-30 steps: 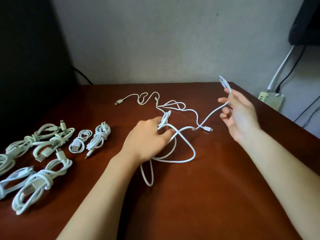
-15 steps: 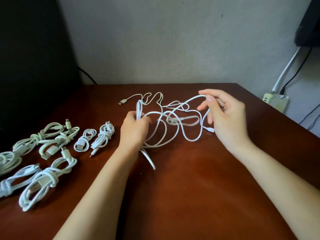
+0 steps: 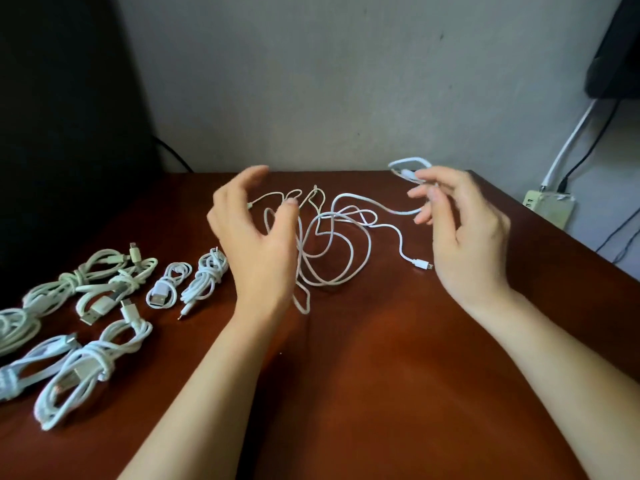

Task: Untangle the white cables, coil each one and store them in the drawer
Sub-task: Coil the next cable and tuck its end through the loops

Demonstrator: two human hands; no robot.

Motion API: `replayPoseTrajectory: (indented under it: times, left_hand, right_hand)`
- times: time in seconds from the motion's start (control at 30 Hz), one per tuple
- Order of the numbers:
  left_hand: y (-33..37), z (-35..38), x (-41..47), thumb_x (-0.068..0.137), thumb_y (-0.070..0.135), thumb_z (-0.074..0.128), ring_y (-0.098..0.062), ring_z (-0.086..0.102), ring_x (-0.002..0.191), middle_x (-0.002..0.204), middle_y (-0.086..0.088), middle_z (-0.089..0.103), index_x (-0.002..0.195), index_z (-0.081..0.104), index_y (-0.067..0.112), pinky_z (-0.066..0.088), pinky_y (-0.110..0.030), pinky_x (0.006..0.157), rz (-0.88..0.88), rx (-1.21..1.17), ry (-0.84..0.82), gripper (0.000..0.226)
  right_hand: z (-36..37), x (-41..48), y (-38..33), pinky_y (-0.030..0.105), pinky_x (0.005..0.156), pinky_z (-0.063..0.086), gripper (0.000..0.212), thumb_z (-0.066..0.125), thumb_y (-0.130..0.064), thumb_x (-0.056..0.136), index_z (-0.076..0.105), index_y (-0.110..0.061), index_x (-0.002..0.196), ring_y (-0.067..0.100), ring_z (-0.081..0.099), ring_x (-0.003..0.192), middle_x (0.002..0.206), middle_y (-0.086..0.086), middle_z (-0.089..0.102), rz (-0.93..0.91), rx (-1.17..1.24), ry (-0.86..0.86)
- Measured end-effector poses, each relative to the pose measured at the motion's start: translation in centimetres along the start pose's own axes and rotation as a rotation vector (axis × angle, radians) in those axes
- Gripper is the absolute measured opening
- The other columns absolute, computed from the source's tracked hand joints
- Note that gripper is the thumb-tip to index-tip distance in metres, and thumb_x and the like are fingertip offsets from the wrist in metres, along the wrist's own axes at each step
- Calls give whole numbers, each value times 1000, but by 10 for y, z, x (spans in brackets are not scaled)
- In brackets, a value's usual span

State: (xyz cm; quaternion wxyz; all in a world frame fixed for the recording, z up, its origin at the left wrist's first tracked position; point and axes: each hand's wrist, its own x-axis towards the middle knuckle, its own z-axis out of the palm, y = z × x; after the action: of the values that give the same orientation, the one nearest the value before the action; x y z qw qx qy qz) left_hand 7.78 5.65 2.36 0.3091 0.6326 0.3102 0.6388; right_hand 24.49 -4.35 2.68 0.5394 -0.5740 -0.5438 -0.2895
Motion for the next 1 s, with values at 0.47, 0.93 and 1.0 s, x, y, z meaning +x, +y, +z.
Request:
replayPoseTrajectory:
  times: [0.47,0.93,1.0]
  left_hand:
    - [19,8,-2,90,8,57,1,63,93,86,4,70,78,71,9,44,-14,90,-276,-335,-388,19]
    - [2,6,3,99,11,41,-25,64,103,96,-3,71,77,70,20,47,-43,99,-371,-536,-317,37]
    - [3,6,3,100,9,40,-22,66,98,93,-4,71,80,68,14,49,-39,96,-399,-618,-297,35]
  right_hand:
    - [20,-24,-40,41,69,52,24,47,2,93,68,-4,102,28,60,77,96,12,65,-598,-57,-597]
    - [4,-12,-23,25,66,48,41,54,-48,85,59,-20,114,9,49,88,118,-3,45,-220,-165,-525]
    - [7,-12,-20,29,68,51,39,54,-46,86,62,-19,113,14,53,92,116,-2,49,-215,-153,-511]
